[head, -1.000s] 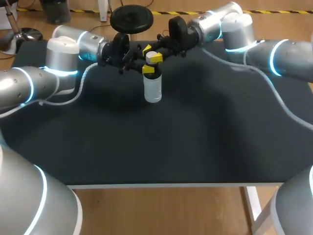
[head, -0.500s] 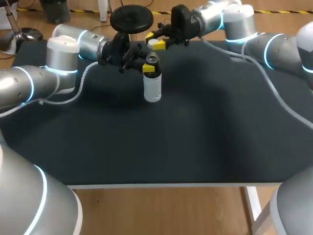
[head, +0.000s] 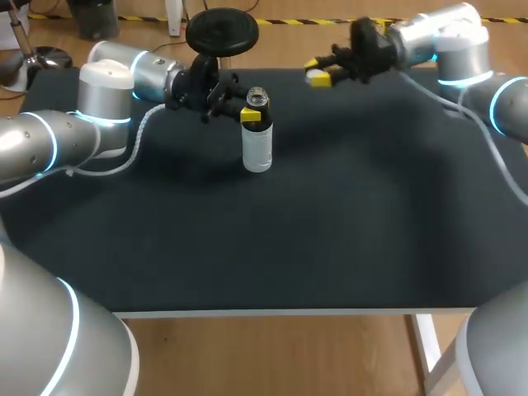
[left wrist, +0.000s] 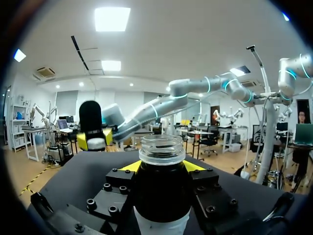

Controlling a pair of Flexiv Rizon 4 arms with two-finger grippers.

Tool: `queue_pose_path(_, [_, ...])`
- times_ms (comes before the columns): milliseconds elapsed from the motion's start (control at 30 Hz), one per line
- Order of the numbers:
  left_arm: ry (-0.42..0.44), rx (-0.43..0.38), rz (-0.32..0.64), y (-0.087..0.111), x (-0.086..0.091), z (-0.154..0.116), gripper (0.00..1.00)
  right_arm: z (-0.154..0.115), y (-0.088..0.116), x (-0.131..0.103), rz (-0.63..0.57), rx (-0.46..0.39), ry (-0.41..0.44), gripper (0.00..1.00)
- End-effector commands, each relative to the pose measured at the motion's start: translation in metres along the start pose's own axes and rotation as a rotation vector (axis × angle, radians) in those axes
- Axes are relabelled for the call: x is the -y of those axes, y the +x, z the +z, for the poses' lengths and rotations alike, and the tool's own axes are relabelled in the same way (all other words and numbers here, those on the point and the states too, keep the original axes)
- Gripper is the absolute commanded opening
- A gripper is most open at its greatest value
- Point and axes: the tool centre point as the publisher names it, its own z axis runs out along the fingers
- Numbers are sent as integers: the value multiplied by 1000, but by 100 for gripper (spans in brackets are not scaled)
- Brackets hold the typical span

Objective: Unscrew the bottle cap

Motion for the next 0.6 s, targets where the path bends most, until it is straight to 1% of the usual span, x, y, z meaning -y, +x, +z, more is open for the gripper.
queue_pose_path(33, [-1, -2, 0, -1, 0, 0, 0, -46, -6, 38, 107, -66, 65, 0])
queue_pose_path(67, [-1, -2, 0, -1, 0, 0, 0, -50, -6, 47, 119, -41, 87, 0])
queue_pose_path(167, [-1, -2, 0, -1, 0, 0, 0, -57, -4, 69, 156, -2, 139, 0])
queue_pose_path(267, [-1, -2, 0, -1, 0, 0, 0, -61, -4, 89, 190, 26, 173, 0])
queue_pose_path(333, [-1, -2, 0, -1, 0, 0, 0, -63, -4, 99, 204, 48, 180, 0])
queue_pose_path(433, [-1, -2, 0, -1, 0, 0, 0, -63, -4, 107, 212, 59, 184, 0])
queue_pose_path(567, [-1, -2, 0, -1, 0, 0, 0, -63, -4, 109, 218, 72, 171, 0])
queue_pose_path(600, [-1, -2, 0, -1, 0, 0, 0, -63, -4, 109, 220, 73, 166, 21])
